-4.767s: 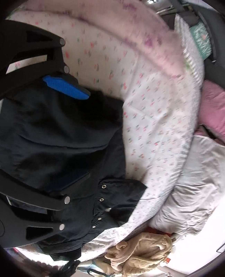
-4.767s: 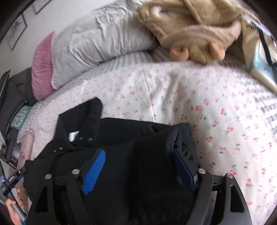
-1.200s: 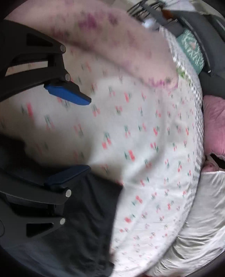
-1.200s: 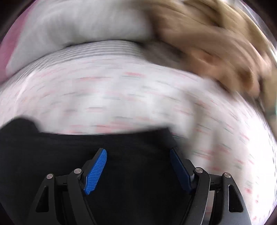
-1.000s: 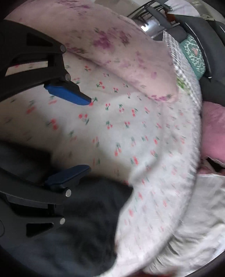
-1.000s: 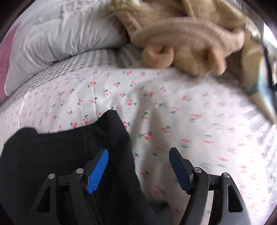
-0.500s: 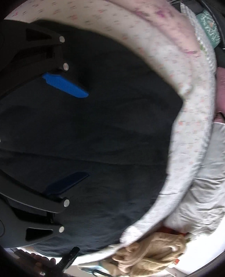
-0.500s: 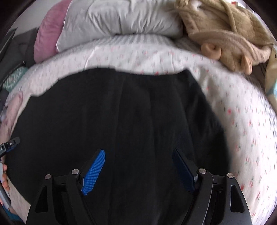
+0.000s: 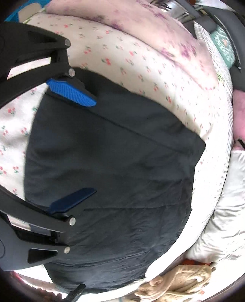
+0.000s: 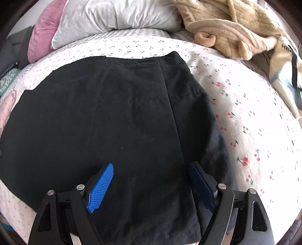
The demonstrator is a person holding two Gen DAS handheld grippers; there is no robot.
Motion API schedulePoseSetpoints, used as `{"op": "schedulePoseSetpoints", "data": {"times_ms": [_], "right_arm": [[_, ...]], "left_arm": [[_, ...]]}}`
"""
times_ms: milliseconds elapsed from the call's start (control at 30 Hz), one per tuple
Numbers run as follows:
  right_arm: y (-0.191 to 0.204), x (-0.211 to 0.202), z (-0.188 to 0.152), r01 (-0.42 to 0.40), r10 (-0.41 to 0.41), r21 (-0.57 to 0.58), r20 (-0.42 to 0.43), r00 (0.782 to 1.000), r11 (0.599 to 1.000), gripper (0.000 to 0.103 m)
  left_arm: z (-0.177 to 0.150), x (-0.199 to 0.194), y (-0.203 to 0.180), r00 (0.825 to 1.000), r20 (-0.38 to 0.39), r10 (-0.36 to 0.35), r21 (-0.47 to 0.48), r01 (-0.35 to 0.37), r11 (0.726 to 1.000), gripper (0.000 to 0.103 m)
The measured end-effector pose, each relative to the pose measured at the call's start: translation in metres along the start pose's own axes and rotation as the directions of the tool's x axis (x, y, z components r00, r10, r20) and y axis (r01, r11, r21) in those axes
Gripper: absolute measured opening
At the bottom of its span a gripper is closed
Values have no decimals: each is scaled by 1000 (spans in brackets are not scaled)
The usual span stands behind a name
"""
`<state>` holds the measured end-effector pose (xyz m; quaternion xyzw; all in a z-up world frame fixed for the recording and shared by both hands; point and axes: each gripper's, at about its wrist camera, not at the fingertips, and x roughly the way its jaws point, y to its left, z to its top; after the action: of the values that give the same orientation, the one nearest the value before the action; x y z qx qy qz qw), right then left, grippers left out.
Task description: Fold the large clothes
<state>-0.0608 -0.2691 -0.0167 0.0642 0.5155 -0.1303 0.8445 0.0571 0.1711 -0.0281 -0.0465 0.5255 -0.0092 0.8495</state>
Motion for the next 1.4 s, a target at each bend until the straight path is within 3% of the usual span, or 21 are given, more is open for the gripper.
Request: {"op": "schedulePoseSetpoints", "data": {"times_ms": [200,300,567,733,1033,1233,1300,1400], "right_arm": [[3,-23,2,-78,77,30,24,997,996,84],[11,-31,1,-86,85,9,46,995,996,84],[39,-38,-4,-94,100,-79,65,993,992,84],[51,-35,-8,-92,98,-111,52,994,990,84],[59,-25,-11,-92,94,-112,17,995,989,84],[67,-24,-12,-96,98,-134,12,995,986,84],[70,-23,-13,-94,96,-144,9,995,985,84],[73,-22,-14,-93,95,-152,6,996,984,84]], "left_arm": [[-4,-9,34,997,-25,-71,-142,67,988,88],[-8,-9,49,991,-22,-129,-239,120,964,88],[-14,-12,64,989,-2,-148,-336,139,932,88],[-18,-9,83,995,-18,-97,-421,81,904,88],[-23,2,95,988,-39,-150,-470,114,875,88],[-24,8,97,986,-87,-140,-462,85,883,88],[-28,14,98,979,-114,-168,-475,94,875,88],[-35,25,102,955,-129,-267,-538,159,828,88]]}}
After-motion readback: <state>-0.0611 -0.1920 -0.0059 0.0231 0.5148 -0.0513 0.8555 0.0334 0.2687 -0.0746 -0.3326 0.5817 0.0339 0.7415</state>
